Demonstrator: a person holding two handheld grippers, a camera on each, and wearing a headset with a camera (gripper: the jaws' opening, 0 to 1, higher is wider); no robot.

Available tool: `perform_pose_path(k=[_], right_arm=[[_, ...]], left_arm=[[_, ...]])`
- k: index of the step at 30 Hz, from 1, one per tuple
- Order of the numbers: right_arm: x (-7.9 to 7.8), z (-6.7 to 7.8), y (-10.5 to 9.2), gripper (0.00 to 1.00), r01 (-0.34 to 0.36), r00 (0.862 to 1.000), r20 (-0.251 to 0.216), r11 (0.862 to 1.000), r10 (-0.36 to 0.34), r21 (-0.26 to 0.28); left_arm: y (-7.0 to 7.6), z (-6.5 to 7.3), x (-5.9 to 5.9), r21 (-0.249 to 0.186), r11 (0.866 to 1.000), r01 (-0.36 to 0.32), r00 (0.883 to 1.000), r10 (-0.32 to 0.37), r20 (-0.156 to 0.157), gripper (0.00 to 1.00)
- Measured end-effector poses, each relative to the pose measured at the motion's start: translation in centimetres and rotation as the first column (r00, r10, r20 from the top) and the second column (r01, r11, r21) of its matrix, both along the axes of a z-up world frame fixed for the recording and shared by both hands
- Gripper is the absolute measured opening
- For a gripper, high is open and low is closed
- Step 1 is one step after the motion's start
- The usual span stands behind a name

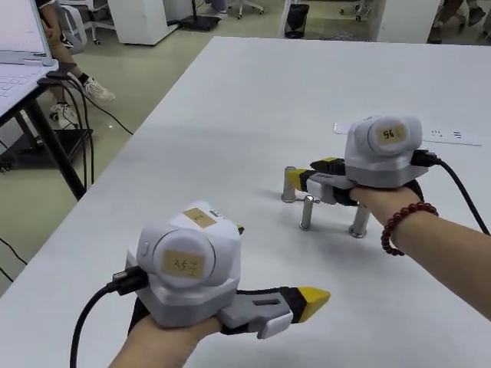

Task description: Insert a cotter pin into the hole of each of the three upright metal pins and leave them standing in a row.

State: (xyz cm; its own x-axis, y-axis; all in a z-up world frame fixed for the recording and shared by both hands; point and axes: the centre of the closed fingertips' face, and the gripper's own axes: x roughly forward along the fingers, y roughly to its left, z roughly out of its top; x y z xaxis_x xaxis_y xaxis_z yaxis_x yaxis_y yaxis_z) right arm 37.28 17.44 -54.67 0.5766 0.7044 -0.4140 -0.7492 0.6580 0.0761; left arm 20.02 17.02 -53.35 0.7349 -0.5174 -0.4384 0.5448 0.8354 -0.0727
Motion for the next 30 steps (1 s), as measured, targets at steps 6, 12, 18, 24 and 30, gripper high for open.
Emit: perform_pose_path(k=[6,12,18,24,30], right_arm=[[0.4,-0.7,0.4,0.22,0.015,1.000,0.012,1.000,-0.015,-0.021],[0.3,-0.7,0.8,0.18,0.011,1.000,0.010,1.000,-0.011,-0.018],[0.2,-0.5,1.0,0.13,0.018,1.000,0.022,1.000,-0.017,-0.017],[-0.4,-0.1,1.6,0.11,0.002,1.000,0.019,1.000,-0.002,-0.008],[0.0,-0.3,1.5,0.09,0.008,1.000,0.007,1.000,-0.008,-0.004]], left_arm=[[0.4,-0.3,0.1,-0.002,1.000,-0.012,1.000,0.011,-0.011,0.80],[0.6,-0.5,0.1,-0.002,1.000,-0.019,1.000,0.019,-0.016,0.79],[0.6,-0.6,0.0,0.002,1.000,-0.017,1.000,0.017,-0.019,0.78],[0.7,-0.9,0.0,0.011,1.000,-0.015,1.000,0.015,-0.026,0.77],[0.7,-0.9,-0.1,0.011,1.000,-0.016,0.999,0.016,-0.027,0.77]])
